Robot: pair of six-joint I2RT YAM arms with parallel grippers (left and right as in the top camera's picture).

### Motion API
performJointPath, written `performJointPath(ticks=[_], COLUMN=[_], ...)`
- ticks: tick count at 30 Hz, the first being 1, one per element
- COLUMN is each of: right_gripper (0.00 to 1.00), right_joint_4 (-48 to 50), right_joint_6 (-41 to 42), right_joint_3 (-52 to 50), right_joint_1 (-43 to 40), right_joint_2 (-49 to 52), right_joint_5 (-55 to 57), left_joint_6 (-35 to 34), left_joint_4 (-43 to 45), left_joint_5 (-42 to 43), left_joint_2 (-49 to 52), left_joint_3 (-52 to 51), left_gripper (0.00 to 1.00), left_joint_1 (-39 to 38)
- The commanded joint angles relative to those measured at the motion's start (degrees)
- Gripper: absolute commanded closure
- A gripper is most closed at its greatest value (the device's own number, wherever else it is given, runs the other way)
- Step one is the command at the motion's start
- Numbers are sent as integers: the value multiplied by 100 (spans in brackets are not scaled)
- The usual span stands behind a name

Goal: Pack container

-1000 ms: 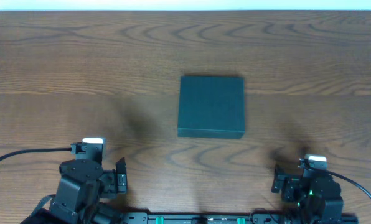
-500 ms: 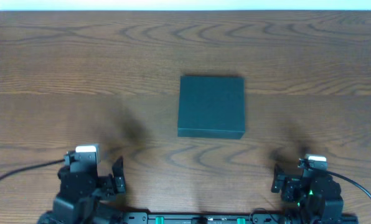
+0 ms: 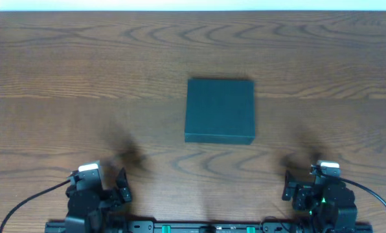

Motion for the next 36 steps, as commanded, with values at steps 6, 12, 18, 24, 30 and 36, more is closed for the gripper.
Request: performJointPath(ticks=[6, 12, 18, 24, 30, 36], right_gripper=[1, 1, 1, 1, 1, 1], right_joint_4=[-28, -28, -28, -28, -28, -28], right_joint_6=[-59, -61, -61, -59, -59, -59], right_joint_3=[-22, -22, -22, -22, -22, -22], right_joint_1=[-55, -55, -55, -55, -57, -55], right_joint_2=[-46, -46, -46, -46, -46, -46], right_joint_5=[7, 7, 7, 7, 7, 7], left_joint_6=[251, 256, 256, 256, 256, 256], left_joint_4=[7, 92, 90, 90, 90, 90], left_joint_5=[166, 160, 160, 157, 157, 160], left_joint_2=[-37, -37, -37, -37, -37, -37], left_joint_3=[-710, -857, -857, -857, -857, -857], left_gripper=[5, 5, 5, 5, 5, 5], left_joint_1=[44, 44, 42, 42, 42, 42])
